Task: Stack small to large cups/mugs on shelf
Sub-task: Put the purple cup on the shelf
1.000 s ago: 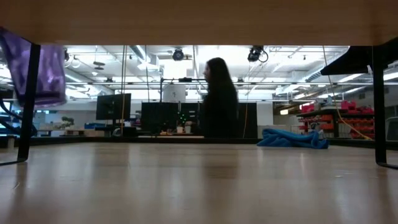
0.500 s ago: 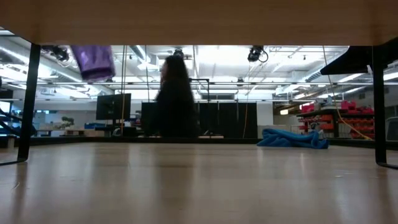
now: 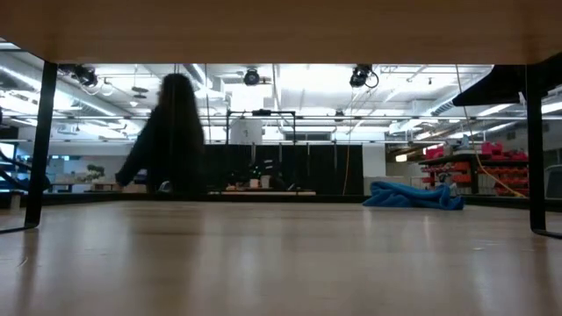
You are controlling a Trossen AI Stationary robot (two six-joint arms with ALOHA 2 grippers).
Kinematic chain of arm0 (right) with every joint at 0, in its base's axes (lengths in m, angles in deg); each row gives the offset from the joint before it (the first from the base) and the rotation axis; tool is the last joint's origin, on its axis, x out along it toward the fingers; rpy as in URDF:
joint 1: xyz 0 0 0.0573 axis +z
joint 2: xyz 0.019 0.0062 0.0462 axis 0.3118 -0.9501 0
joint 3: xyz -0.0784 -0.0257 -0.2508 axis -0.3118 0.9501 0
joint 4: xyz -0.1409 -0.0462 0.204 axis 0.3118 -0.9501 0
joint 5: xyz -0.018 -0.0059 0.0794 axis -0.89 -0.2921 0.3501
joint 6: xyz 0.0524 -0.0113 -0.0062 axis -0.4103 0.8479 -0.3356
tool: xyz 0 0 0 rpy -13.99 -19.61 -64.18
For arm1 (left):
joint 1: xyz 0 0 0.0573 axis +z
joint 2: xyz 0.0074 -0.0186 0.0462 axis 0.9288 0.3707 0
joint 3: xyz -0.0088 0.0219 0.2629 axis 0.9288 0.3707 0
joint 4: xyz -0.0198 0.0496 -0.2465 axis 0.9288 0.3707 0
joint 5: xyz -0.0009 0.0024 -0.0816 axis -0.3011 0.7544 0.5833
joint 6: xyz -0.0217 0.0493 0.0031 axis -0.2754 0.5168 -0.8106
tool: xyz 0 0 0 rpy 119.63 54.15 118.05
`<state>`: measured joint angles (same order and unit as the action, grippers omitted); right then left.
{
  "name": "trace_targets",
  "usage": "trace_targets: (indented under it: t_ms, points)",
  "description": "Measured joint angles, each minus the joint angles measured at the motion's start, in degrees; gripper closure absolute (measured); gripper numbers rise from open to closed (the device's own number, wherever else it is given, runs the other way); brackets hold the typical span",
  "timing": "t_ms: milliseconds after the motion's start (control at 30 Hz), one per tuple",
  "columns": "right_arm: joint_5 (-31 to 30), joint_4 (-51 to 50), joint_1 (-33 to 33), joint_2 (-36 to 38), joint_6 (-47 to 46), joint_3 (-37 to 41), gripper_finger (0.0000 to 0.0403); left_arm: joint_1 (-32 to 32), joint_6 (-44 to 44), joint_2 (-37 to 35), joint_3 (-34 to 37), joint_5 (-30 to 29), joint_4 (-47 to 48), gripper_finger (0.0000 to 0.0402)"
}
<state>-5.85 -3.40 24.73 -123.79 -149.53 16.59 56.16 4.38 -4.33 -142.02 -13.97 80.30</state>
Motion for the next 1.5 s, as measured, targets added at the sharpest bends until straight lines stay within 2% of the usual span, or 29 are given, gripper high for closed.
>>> trace_targets:
  t_ms: [133,433,633,867,1500]
  points:
    - [0.5,0.0,0.0,0.0,0.0,0.0,0.0392,-4.1,-3.1,1.5,-2.8,0.5,0.0,0.0389]
    - [0.8,0.4,0.0,0.0,0.0,0.0,0.0392,-13.3,-16.8,1.8,-0.1,4.8,0.1,0.0389]
    - [0.8,0.5,0.0,0.0,0.0,0.0,0.0392,-18.6,-21.3,4.4,-0.6,5.1,0.0,0.0389]
    - [0.8,0.6,0.0,0.0,0.0,0.0,0.0392,-20.1,-21.7,8.5,-0.9,9.5,0.0,0.0389]
    - [0.5,0.6,0.0,0.0,0.4,0.0,0.0392,-19.9,-13.5,12.0,-1.0,6.5,-0.6,0.0389]
